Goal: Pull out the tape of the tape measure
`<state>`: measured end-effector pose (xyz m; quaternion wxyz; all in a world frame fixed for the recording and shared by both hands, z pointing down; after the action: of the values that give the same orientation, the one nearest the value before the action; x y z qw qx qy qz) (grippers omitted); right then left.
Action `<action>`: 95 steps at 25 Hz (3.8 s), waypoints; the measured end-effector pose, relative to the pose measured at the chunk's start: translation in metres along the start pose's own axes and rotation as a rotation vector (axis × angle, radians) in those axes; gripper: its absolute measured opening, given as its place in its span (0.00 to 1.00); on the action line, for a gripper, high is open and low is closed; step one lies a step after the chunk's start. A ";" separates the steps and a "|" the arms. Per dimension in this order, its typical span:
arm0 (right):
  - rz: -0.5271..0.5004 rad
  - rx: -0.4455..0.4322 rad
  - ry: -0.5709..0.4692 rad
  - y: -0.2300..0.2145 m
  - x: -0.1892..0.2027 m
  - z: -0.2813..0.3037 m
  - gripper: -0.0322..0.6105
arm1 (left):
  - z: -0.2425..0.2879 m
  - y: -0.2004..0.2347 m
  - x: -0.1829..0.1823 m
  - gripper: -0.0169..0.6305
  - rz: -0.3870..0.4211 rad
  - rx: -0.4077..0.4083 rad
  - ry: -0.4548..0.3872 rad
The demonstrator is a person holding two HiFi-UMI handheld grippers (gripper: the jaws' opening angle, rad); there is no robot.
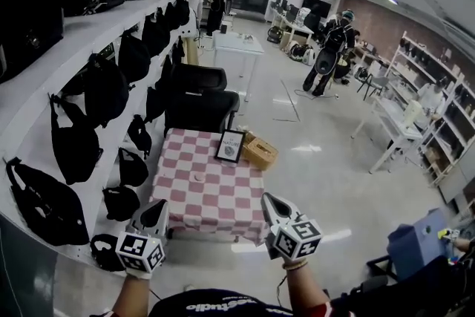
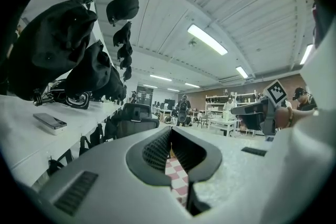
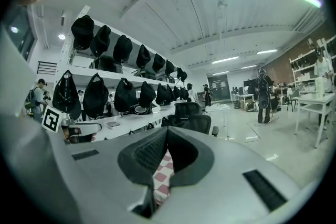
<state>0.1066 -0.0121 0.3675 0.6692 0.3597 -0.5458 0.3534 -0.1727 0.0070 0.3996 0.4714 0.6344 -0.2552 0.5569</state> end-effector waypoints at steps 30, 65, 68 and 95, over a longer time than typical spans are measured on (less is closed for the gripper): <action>-0.037 -0.067 0.028 -0.011 0.001 0.113 0.05 | 0.070 0.063 0.006 0.04 -0.049 -0.002 0.021; 0.036 -0.108 -0.027 -0.145 0.000 0.193 0.05 | 0.242 0.039 -0.029 0.04 0.049 0.040 0.008; 0.035 -0.101 -0.018 -0.142 -0.001 0.196 0.05 | 0.243 0.039 -0.030 0.05 0.070 0.061 0.013; 0.001 -0.018 0.032 -0.109 0.002 0.196 0.05 | 0.270 0.078 0.017 0.37 0.098 0.205 0.131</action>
<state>0.1078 -0.2352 0.3877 0.6808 0.3477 -0.5385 0.3545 -0.1092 -0.2608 0.4577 0.3919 0.6285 -0.1962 0.6426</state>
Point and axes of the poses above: the fingertips, and each gripper's own axes: z forward along the fingers, y to its left, x out of its underside, the point moved 2 cm from there along -z, backward along the fingers, and after that the axes turned 12 degrees about -z, right-handed, at the moved point
